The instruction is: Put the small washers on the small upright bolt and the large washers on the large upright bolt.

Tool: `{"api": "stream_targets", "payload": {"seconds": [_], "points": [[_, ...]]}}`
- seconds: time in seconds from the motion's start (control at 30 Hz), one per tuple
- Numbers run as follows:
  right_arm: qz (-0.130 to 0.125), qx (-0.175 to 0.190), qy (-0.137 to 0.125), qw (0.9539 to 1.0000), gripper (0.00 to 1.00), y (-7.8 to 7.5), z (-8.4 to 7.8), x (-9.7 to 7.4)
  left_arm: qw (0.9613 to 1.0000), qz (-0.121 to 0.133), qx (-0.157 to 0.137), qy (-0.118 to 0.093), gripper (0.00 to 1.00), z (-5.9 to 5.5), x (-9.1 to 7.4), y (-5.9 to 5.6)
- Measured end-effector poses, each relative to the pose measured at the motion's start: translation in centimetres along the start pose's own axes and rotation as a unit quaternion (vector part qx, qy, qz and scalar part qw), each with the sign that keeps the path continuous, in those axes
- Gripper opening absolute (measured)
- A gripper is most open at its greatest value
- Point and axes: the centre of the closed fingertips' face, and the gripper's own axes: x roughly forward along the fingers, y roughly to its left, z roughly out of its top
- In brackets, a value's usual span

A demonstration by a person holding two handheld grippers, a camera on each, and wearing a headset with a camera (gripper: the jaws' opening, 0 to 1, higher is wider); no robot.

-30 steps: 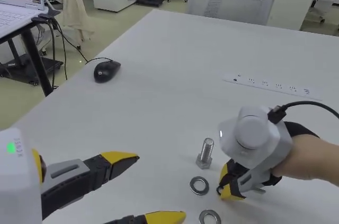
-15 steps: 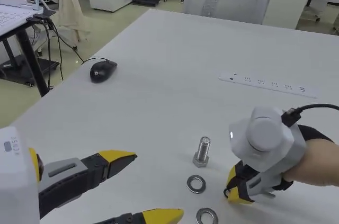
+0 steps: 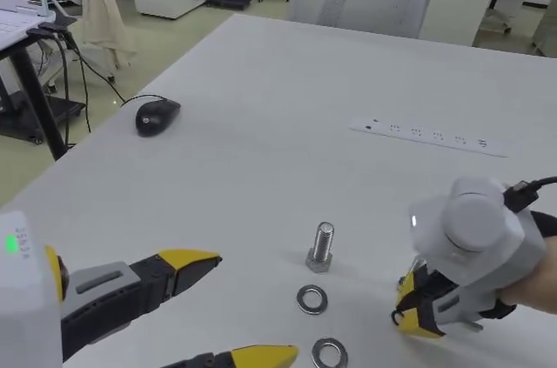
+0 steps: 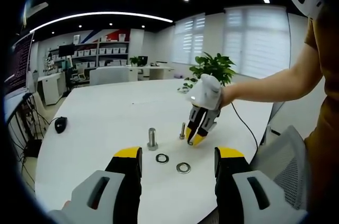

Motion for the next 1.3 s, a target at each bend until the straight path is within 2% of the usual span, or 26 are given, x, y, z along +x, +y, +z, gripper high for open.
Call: {"api": "stream_targets", "payload": {"seconds": [0.2, 0.53, 0.97, 1.3], "points": [[-0.006, 0.013, -0.002, 0.9999, 0.12, -0.3, -0.7, -0.8, 1.0000, -0.003, -0.001, 0.000, 0.54, 0.0, 0.1, -0.1], [-0.030, 0.026, 0.001, 0.9992, 0.12, -1.7, -1.9, -2.7, 1.0000, -0.005, -0.002, 0.002, 0.54, -0.1, 0.3, -0.1], [-0.063, 0.028, -0.011, 0.9976, 0.12, -3.7, -1.0, -5.4, 1.0000, -0.008, 0.002, 0.003, 0.54, 0.1, 0.5, -0.2], [-0.069, 0.016, -0.016, 0.9973, 0.12, -4.3, 0.0, -5.7, 0.9999, -0.010, 0.004, 0.004, 0.54, 0.2, 0.5, -0.2]]}}
